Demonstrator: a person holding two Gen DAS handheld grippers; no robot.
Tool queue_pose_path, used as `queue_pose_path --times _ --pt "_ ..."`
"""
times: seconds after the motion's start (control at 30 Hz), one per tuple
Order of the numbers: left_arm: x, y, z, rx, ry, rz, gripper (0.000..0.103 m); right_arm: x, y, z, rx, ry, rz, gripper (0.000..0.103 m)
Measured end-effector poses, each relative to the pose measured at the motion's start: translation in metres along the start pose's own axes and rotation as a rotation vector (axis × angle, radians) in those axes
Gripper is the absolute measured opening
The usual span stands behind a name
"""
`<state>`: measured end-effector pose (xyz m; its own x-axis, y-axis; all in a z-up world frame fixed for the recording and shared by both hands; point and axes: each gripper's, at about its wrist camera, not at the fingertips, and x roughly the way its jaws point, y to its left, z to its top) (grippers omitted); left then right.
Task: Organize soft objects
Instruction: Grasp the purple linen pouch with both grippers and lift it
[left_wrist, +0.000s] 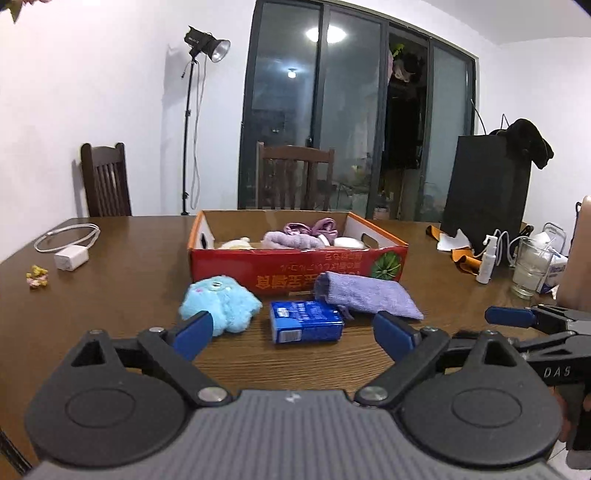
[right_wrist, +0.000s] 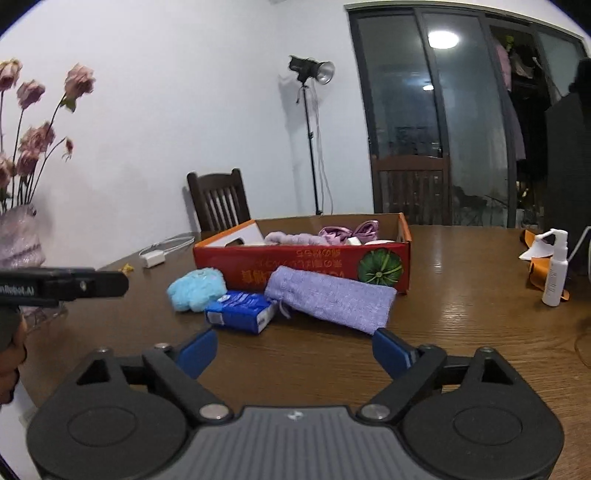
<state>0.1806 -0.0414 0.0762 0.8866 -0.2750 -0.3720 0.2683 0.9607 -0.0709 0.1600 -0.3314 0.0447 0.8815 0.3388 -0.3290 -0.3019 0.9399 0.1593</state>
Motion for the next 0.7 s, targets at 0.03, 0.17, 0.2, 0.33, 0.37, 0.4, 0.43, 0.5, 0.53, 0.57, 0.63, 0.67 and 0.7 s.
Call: queue_pose_path --times 0.03,0.17,0.2,0.33,0.37,0.4,0.43,0.5,0.53,0.57,0.63,0.67,0.7 --pt "0.005 -0.001 0.002 -0.003 0.005 -0.010 0.092 -0.001 -0.002 0.001 0.012 -0.015 -0.003 0.090" --pt "0.029 -0.007 0.010 -0.028 0.039 -0.055 0.081 0.010 -0.018 0.005 0.085 -0.015 -0.001 0.090" --pt "0.039 -0.008 0.014 -0.035 0.043 -0.068 0.077 0.014 -0.024 0.007 0.112 -0.025 0.005 0.091" --pt "0.088 -0.016 0.036 -0.052 0.063 -0.093 0.067 0.041 -0.049 0.020 0.199 0.003 -0.010 0.091" --pt "0.105 -0.018 0.042 -0.064 0.079 -0.100 0.066 0.049 -0.054 0.023 0.203 0.007 -0.015 0.091" --pt "0.121 -0.019 0.046 -0.071 0.099 -0.109 0.066 0.059 -0.060 0.027 0.207 0.009 -0.025 0.091" --pt "0.141 -0.020 0.050 -0.072 0.127 -0.114 0.064 0.070 -0.065 0.031 0.211 0.016 -0.046 0.089" --pt "0.174 -0.022 0.052 -0.074 0.189 -0.080 0.062 0.094 -0.074 0.038 0.214 0.045 -0.074 0.084" --pt "0.188 -0.022 0.051 -0.082 0.220 -0.070 0.059 0.107 -0.078 0.041 0.212 0.065 -0.074 0.082" --pt "0.200 -0.020 0.050 -0.100 0.253 -0.060 0.058 0.121 -0.082 0.044 0.215 0.095 -0.076 0.080" --pt "0.216 -0.015 0.048 -0.144 0.286 -0.078 0.057 0.143 -0.089 0.049 0.236 0.146 -0.087 0.074" --pt "0.221 -0.013 0.047 -0.166 0.299 -0.094 0.057 0.153 -0.091 0.049 0.240 0.165 -0.090 0.073" --pt "0.224 -0.012 0.046 -0.176 0.307 -0.109 0.057 0.162 -0.093 0.049 0.247 0.187 -0.097 0.073"
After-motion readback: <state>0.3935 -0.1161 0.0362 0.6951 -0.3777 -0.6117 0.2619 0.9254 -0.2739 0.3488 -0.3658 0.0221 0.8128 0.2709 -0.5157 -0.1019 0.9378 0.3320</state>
